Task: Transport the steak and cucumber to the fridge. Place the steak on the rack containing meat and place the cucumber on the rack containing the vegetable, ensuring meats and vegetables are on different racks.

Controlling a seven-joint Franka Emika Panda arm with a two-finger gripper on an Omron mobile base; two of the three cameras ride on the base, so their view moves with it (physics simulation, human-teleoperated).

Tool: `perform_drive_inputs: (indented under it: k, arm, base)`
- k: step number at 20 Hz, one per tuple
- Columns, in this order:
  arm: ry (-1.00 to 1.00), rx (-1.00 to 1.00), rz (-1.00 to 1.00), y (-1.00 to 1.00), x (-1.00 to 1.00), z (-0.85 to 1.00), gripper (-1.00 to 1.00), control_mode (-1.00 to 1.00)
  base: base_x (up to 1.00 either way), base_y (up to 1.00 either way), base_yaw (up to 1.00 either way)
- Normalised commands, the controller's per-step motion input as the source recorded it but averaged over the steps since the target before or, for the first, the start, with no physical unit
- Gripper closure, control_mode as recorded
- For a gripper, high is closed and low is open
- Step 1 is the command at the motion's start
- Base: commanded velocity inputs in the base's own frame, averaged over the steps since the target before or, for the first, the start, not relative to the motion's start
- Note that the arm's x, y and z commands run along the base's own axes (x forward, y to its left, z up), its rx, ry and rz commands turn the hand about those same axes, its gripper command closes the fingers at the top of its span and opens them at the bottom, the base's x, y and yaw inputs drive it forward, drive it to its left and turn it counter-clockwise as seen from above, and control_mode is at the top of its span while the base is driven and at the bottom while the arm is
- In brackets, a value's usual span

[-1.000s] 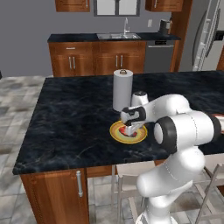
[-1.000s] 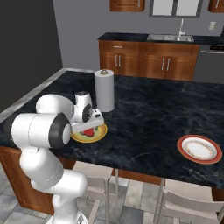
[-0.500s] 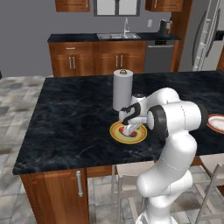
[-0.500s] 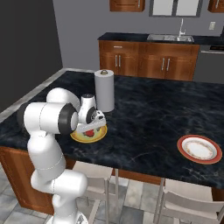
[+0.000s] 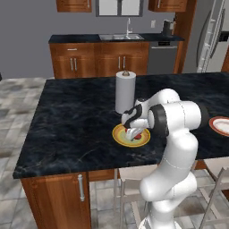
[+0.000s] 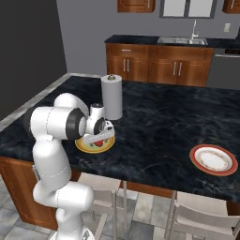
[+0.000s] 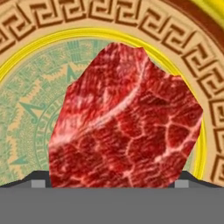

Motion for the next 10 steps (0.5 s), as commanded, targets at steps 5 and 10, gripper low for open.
perform_drive_inputs:
  k: [5, 10]
  arm:
    - [0.01, 0.03, 0.00, 0.36, 0.00, -0.64, 1.00, -1.00]
    - [0.01, 0.01, 0.00, 0.31, 0.00, -0.65, 1.00, -1.00]
  base:
    - [0.00, 0.00, 0.00]
    - [0.00, 0.00, 0.00]
